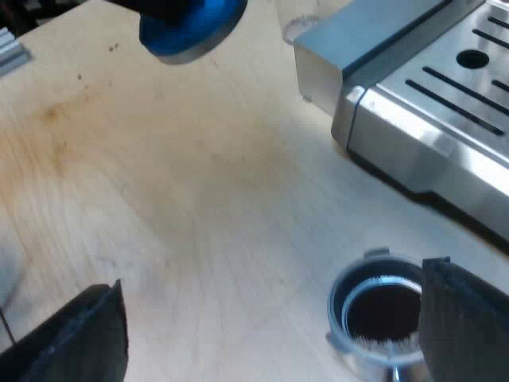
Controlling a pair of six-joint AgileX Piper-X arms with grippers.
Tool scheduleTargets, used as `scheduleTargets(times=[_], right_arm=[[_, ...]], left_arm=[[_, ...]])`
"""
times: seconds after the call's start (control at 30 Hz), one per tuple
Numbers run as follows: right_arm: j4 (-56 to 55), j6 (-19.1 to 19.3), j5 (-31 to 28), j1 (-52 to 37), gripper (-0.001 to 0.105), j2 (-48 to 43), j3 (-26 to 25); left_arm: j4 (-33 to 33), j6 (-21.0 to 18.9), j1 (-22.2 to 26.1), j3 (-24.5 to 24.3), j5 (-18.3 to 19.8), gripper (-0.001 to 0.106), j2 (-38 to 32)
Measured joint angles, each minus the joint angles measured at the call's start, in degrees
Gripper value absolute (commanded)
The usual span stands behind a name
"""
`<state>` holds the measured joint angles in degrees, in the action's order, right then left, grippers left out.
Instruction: Grind coffee beans and then tamp
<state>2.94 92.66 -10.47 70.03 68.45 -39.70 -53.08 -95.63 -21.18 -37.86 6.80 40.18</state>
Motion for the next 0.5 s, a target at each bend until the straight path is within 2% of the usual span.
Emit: scheduleTargets(times=[0.03, 0.13, 0.2, 0.3, 0.43, 0.5], right_arm=[[-2.5, 1.4, 0.0, 0.0, 0.076, -2.2, 0.0], [-5.3, 1.8, -0.3, 0.0, 0.076, -4.1, 0.3], [-5.5, 2.1, -4.0, 0.0, 0.076, -6.8, 2.8], [-5.7, 2.0, -7.4, 0.0, 0.076, -9.0, 5.3], [-5.7, 2.0, -8.8, 0.2, 0.076, -13.1, 10.1], [-5.9, 2.0, -8.9, 0.5, 0.076, -14.3, 11.3]], left_arm=[[0.0, -0.2, -0.4, 0.0, 0.2, 0.0, -0.2], [0.0, -0.3, -4.9, 0.0, 0.3, 0.0, -0.5], [0.0, -0.3, -7.8, 0.0, 0.3, 0.0, -0.6], [-0.1, -0.3, -9.5, 0.0, 0.5, 0.0, -0.6], [-0.1, -1.2, -10.4, 0.0, 0.5, 0.0, -0.6], [-0.1, -1.2, -10.4, 0.0, 2.0, 0.0, -0.6]])
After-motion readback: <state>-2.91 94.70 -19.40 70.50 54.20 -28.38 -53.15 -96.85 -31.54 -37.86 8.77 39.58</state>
